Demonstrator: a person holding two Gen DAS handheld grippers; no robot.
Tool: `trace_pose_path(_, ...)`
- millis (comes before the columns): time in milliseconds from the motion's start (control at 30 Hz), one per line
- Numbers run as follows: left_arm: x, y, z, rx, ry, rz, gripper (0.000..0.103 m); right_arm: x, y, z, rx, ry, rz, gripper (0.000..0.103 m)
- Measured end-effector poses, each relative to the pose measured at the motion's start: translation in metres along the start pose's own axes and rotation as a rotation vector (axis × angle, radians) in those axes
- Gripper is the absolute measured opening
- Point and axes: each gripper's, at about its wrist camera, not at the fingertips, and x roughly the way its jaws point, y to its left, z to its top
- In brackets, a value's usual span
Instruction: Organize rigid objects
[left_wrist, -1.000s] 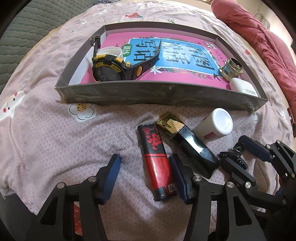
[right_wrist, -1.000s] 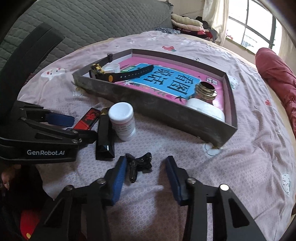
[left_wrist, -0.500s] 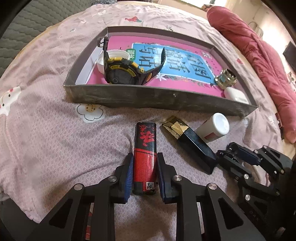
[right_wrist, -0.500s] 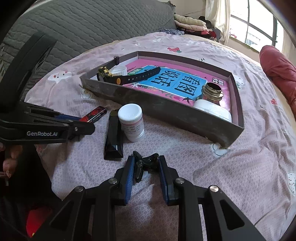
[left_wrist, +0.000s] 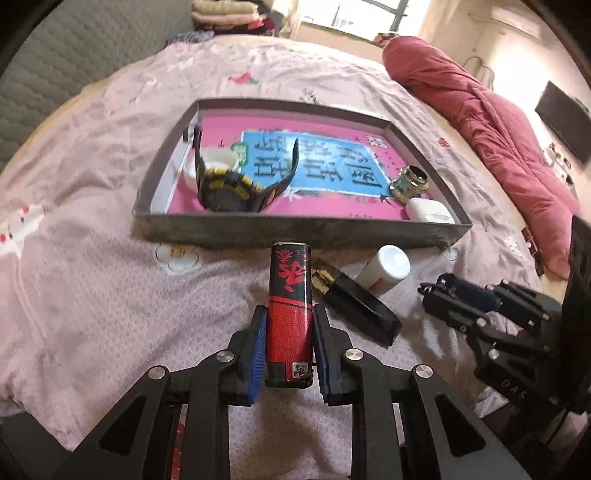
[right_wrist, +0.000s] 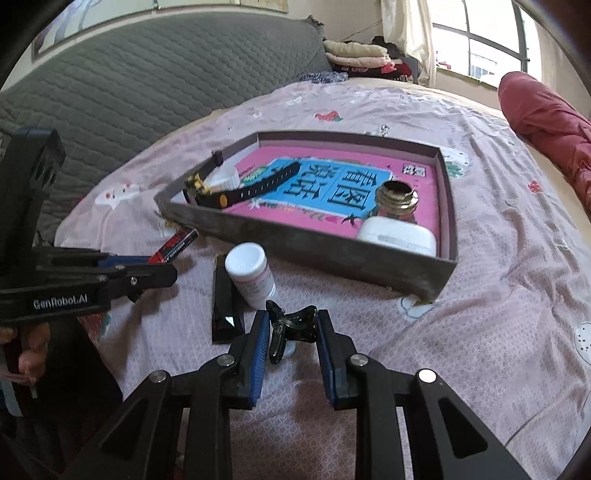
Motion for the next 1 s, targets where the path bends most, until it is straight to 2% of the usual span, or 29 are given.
trace_pose_path(433, 0.001, -0.006, 0.009, 0.008, -0.03, 0.005, 0.023, -0.019, -0.006, 0.009, 0.046, -0.077, 0.005, 0.026)
trace_pose_path(1000, -0.022, -0.012, 0.012, 0.043, -0.126, -0.009, 0.023, -0.044, -0.005, 0.016, 0.076, -0.18, -0.034, 0.026)
